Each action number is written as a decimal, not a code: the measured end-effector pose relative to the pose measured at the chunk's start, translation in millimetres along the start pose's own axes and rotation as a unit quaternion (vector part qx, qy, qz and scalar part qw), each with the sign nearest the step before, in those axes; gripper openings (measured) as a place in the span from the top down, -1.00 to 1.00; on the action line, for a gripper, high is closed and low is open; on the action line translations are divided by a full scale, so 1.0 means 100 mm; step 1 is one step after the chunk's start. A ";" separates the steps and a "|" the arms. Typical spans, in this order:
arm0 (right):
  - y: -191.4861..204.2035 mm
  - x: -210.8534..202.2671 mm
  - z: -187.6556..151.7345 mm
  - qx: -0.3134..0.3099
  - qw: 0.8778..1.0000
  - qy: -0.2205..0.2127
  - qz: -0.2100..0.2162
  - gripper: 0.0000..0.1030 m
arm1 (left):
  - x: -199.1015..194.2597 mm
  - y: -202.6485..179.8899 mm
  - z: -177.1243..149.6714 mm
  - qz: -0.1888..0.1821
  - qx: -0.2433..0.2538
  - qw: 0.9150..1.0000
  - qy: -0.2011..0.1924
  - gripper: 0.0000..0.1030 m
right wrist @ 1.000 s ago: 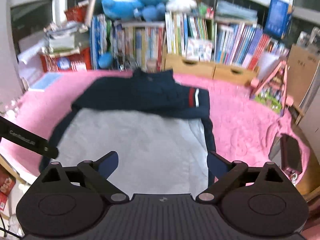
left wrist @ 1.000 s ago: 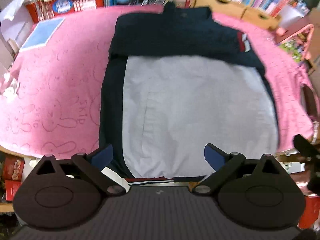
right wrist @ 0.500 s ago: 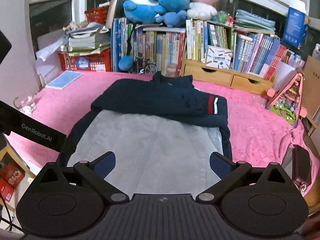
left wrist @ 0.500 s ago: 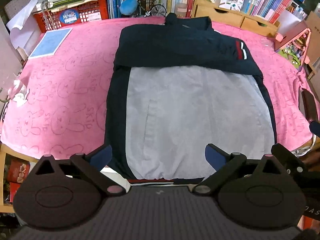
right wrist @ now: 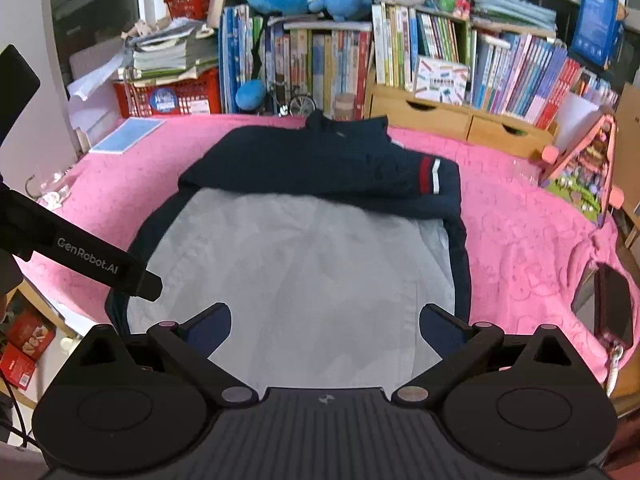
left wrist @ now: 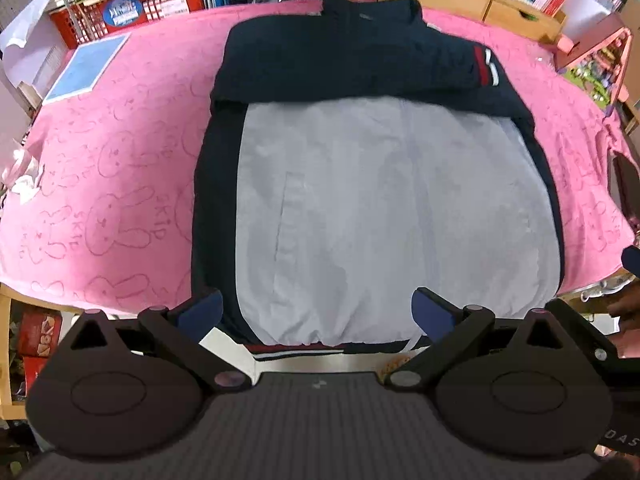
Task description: Fold clothes
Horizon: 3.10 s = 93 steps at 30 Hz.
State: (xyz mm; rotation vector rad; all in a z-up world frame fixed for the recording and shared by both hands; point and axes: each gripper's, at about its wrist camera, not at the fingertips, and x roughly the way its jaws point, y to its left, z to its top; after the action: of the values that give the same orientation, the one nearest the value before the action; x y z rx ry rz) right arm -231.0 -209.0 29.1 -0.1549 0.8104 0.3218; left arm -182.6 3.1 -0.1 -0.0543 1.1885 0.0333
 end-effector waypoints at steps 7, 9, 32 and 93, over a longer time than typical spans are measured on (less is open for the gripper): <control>-0.14 0.14 -0.11 0.004 0.999 0.033 0.000 -0.97 | 0.19 -0.18 0.02 0.006 0.009 1.000 0.028 -1.00; -0.19 0.19 -0.15 0.003 0.999 0.040 -0.002 -0.97 | 0.25 -0.22 0.04 0.008 0.009 0.999 0.039 -1.00; -0.87 1.55 -0.92 -0.023 0.974 0.203 0.094 -0.92 | 0.64 -0.12 0.04 0.085 -0.083 0.989 0.091 -1.00; 0.54 2.22 0.68 -0.049 0.953 0.258 0.150 -0.59 | 0.54 1.31 1.16 -0.015 0.049 0.997 -0.058 -1.00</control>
State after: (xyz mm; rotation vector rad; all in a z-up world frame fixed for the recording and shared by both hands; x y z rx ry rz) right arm -59.4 -91.0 -87.7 -0.2130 1.3434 0.6231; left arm -61.8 140.6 -10.3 0.0151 1.0711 -0.0480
